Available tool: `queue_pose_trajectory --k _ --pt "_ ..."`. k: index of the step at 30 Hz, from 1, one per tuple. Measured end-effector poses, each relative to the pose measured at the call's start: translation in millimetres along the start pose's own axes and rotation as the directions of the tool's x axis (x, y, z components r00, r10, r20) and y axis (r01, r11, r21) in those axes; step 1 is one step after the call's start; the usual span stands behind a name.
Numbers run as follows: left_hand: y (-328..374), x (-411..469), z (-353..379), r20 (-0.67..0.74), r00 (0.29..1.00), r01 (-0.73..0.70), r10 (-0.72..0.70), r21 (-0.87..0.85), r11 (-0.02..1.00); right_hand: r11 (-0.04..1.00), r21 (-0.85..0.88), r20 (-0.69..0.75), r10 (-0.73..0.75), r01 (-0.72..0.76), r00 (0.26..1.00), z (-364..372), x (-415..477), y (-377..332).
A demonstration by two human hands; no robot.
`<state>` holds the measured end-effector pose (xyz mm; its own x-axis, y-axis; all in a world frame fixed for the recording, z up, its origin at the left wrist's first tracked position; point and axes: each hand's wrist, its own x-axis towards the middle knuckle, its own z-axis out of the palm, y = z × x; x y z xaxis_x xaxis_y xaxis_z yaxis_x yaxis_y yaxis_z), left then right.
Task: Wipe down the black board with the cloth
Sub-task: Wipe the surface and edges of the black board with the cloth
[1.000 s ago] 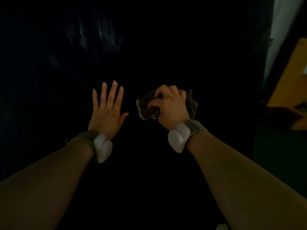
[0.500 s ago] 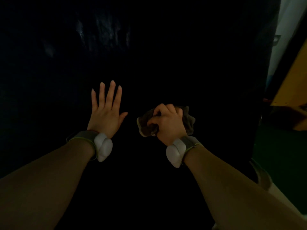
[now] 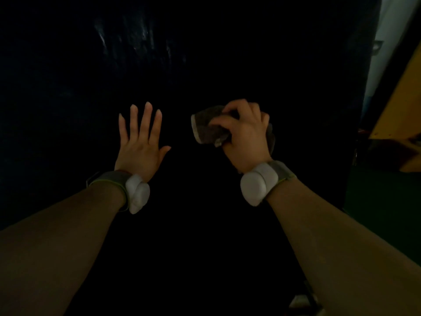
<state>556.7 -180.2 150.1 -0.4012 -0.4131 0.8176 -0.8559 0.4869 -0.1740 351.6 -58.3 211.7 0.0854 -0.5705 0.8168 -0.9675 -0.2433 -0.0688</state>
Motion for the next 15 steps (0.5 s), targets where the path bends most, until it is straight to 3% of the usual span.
queue_pose_trajectory --k 9,15 --pt "-1 -3 5 -0.057 0.998 -0.012 0.013 0.016 1.000 0.993 -0.085 0.009 0.086 -0.085 0.996 38 -12 -2" --pt "18 -22 10 -0.075 0.995 0.065 -0.070 -0.059 0.996 0.990 -0.123 0.048 0.077 -0.071 0.996 45 -23 -1"
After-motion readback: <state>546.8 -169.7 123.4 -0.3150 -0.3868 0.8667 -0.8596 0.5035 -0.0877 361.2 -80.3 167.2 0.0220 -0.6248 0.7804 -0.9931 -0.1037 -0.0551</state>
